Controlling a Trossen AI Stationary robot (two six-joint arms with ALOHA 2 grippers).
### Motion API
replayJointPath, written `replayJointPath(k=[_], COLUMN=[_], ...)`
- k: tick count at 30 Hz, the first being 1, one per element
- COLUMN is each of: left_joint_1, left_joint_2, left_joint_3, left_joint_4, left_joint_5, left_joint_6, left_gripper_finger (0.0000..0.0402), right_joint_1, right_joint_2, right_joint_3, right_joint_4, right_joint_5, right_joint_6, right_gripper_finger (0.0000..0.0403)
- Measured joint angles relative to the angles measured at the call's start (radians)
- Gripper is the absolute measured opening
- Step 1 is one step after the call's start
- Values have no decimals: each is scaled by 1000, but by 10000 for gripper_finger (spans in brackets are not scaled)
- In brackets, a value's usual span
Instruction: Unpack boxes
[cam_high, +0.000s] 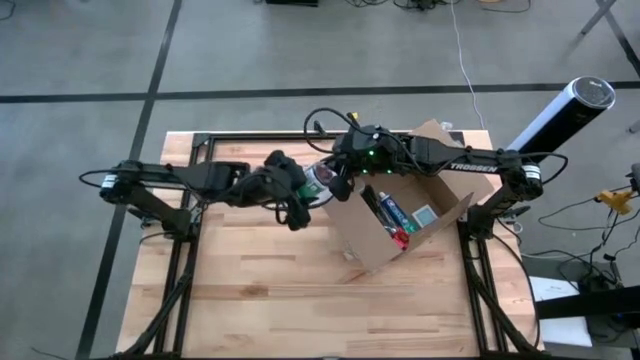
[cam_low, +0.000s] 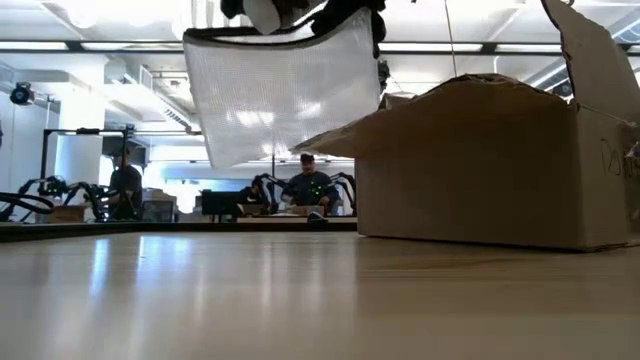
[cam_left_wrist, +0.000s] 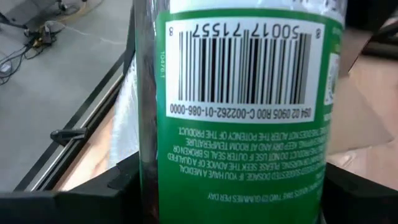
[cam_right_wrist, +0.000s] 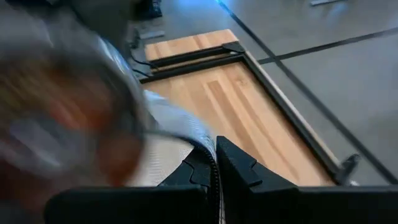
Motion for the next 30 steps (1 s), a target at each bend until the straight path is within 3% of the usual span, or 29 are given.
replayJointPath(k=[16,25,30], left_joint_1=[-11,-15,-14], left_joint_2=[-16,-14,-14], left_joint_3=[87,101,101], left_joint_4=[-21,-35,-67], left_joint_5=[-26,22,-8], left_joint_6=[45,55,63], left_gripper_finger=[262,262,262], right_joint_1=[-23,-43,-40], right_joint_2=[-5,-3,17], right_joint_3=[3,79,131], right_joint_4=[16,13,1], right_joint_5=[-24,-18,-74], right_joint_6=[69,70,58], right_gripper_finger=[0,0,0])
